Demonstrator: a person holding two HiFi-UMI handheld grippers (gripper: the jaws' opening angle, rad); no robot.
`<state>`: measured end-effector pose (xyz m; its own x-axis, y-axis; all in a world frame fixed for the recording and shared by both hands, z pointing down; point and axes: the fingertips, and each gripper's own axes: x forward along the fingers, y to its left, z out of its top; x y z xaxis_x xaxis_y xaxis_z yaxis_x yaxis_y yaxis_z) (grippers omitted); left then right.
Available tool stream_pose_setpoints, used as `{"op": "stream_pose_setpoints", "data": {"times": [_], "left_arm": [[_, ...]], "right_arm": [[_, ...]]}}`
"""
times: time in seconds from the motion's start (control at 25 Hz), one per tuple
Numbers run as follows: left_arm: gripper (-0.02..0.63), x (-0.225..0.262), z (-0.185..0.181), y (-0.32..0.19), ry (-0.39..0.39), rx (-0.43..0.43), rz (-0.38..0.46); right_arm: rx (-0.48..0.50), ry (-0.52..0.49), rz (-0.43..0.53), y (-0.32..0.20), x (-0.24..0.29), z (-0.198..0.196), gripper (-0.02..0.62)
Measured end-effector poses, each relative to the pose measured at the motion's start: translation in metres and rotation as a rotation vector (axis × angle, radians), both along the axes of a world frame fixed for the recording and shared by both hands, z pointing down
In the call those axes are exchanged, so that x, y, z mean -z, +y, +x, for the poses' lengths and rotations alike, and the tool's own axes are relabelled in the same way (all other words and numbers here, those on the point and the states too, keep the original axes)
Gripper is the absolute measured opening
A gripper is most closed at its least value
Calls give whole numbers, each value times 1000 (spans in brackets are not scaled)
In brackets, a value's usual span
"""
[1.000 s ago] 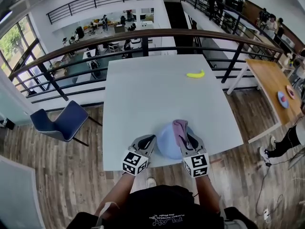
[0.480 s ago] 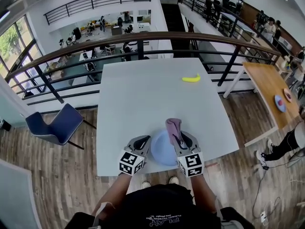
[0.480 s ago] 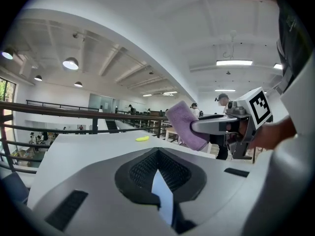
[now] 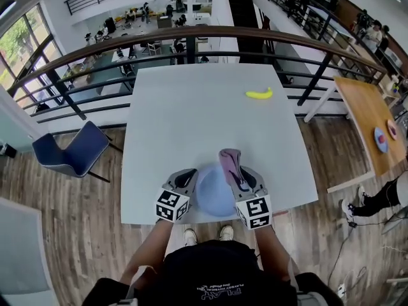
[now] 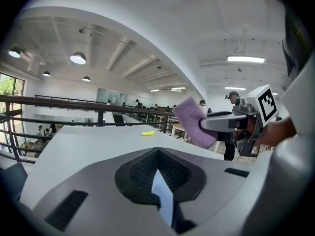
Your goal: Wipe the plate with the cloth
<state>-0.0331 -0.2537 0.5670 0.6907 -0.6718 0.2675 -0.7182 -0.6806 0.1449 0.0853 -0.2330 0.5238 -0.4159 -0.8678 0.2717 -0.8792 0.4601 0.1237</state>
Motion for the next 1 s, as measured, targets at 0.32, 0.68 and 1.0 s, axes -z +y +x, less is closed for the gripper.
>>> {"op": "stream_pose_setpoints", "data": {"times": [0.32,0.68,1.0], "left_arm": [[2,-40,1,-6,-11,44,-67],[2,-106,-17,3,-64,63,-229],[7,-157,-9,16,-99,102,-411]], "right_arm": [[10,-3,-64,-3,-31,9,104],[38,9,-125,-11,-66,8,104],[41,4,-183,-10,-95,21,104]]}}
